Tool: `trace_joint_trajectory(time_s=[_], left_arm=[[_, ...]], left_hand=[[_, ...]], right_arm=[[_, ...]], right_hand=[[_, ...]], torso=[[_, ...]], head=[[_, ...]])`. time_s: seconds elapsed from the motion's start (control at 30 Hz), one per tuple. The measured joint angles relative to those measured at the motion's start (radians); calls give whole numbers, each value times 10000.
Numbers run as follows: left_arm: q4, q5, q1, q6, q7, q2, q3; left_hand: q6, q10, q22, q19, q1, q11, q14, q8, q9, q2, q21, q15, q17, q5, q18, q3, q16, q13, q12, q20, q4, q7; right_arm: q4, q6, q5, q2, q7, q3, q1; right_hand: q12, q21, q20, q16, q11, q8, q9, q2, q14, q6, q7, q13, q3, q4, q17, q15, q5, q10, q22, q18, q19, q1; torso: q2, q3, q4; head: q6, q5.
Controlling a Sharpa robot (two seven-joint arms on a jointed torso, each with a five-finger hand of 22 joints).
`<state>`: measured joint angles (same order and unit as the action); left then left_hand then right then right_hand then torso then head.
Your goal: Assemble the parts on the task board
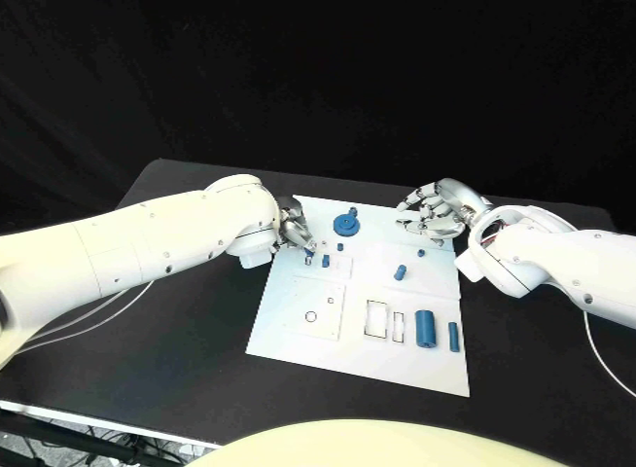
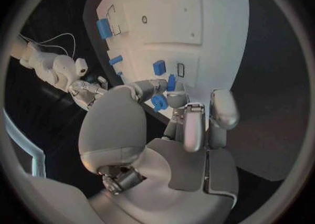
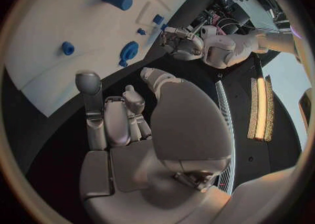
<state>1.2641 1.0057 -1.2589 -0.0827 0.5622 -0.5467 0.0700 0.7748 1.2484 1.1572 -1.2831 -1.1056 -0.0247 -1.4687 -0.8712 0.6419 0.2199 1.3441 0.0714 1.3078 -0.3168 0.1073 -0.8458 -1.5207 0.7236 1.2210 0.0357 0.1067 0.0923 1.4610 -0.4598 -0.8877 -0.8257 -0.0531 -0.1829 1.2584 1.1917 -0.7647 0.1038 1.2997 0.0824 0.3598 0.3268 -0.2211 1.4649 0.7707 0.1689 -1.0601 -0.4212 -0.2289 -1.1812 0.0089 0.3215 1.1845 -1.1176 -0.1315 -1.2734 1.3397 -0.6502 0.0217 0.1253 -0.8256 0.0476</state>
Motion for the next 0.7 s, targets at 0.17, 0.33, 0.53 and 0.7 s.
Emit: trace_joint_trajectory(time_s=[0.17,0.33,0.53,0.7], left_arm=[[46,12,9,15,22,-23,14],[79,38,26,44,46,-50,32],[75,70,83,99,67,-85,54],[67,123,128,140,79,-127,60]], left_hand=[[40,68,14,0,27,-3,0,-1,-58,27,-1,0,-1,0,0,0,0,54,18,0,-1,-40],[88,68,43,-36,73,-3,12,-1,-57,6,56,12,-1,-36,1,-1,0,87,18,-36,-1,-17],[110,105,44,-72,126,-39,36,-3,-58,19,56,35,-1,-50,-1,-2,-37,178,57,0,-3,-39],[122,187,43,-71,152,-20,36,-4,-83,-7,56,36,-1,-50,1,-12,-37,248,65,0,-12,-51]], right_arm=[[-11,-2,0,-4,4,0,0],[-22,-6,0,-8,12,0,0],[-28,-28,0,-13,34,0,0],[-37,-48,9,-14,54,0,0]], right_hand=[[0,0,0,0,0,0,-9,0,0,0,0,0,0,0,0,0,60,0,0,0,0,0],[0,104,0,-60,0,0,-9,0,0,0,0,21,0,0,45,0,60,0,36,0,0,0],[-158,661,0,-391,-4,40,-25,0,-9,-1,0,197,-29,-29,416,-10,118,-118,325,-158,188,0],[-2633,3089,55,-3576,45,106,-78,-44,-1209,-173,-11,2993,-366,-19,3489,-52,117,-1784,1697,-391,1169,43]], torso=[[0,-2,0],[-2,-2,-1],[-3,-1,-7],[-3,7,-6]], head=[[-2,35],[-3,57],[-6,62],[3,65]])
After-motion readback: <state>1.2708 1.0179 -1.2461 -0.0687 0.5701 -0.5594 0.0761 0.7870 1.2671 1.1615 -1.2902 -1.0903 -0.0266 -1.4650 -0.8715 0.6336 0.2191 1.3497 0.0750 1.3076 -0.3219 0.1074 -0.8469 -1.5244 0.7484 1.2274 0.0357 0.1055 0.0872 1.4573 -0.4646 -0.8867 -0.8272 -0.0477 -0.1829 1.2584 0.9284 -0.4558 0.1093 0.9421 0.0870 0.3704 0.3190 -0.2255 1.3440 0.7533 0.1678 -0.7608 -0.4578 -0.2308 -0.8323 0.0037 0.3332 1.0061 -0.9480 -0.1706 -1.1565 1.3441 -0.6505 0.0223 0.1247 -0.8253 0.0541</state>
